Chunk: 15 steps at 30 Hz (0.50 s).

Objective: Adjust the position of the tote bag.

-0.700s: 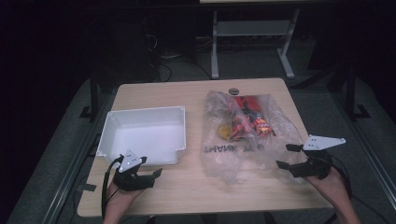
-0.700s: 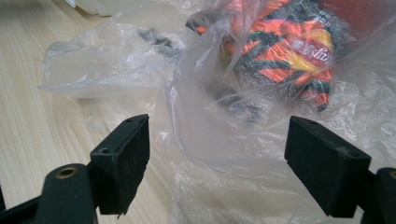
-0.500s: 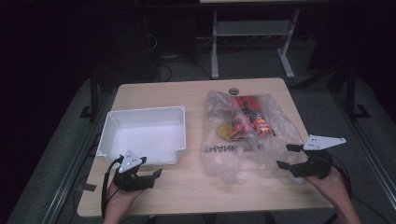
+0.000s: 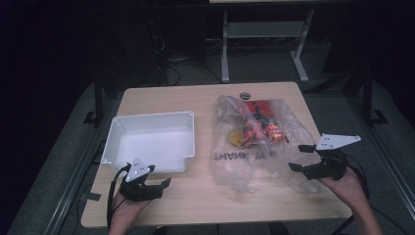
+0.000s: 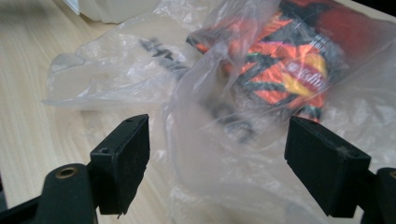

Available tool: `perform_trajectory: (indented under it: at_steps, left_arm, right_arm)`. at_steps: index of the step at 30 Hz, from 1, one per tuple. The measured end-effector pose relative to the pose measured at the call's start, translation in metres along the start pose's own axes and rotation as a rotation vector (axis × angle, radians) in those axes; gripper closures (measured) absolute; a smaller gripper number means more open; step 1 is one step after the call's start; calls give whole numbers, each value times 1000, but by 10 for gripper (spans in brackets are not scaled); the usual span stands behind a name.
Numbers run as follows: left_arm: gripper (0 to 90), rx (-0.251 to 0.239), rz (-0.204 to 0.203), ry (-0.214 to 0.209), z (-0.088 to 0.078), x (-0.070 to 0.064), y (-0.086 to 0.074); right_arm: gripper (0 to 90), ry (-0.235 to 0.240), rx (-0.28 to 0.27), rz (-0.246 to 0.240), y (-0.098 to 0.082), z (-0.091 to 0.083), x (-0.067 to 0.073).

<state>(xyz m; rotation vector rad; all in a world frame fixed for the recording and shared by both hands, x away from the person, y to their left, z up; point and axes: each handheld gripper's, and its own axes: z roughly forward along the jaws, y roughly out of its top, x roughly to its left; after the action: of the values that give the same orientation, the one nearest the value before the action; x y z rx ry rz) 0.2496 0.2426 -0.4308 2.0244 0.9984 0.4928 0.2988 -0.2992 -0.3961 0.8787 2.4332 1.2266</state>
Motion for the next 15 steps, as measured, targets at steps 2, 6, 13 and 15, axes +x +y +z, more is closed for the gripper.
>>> perform_trajectory:
  at_steps: [2, 6, 13, 15]
  left_arm:
    - [246, 9, 7, -2, 0, 1, 0]
    - [246, 12, 12, -1, 0, 1, 1]
    - [246, 13, 14, -5, 0, 1, 1]
    - [246, 12, 14, -6, 0, 1, 1]
  right_arm:
    - [217, 2, 6, -5, 6, 0, -3]
    - [218, 14, 14, -11, 16, 3, -9]
    - [219, 29, 50, -12, 30, 16, -19]
    - [220, 36, 52, -19, 34, 19, -23]
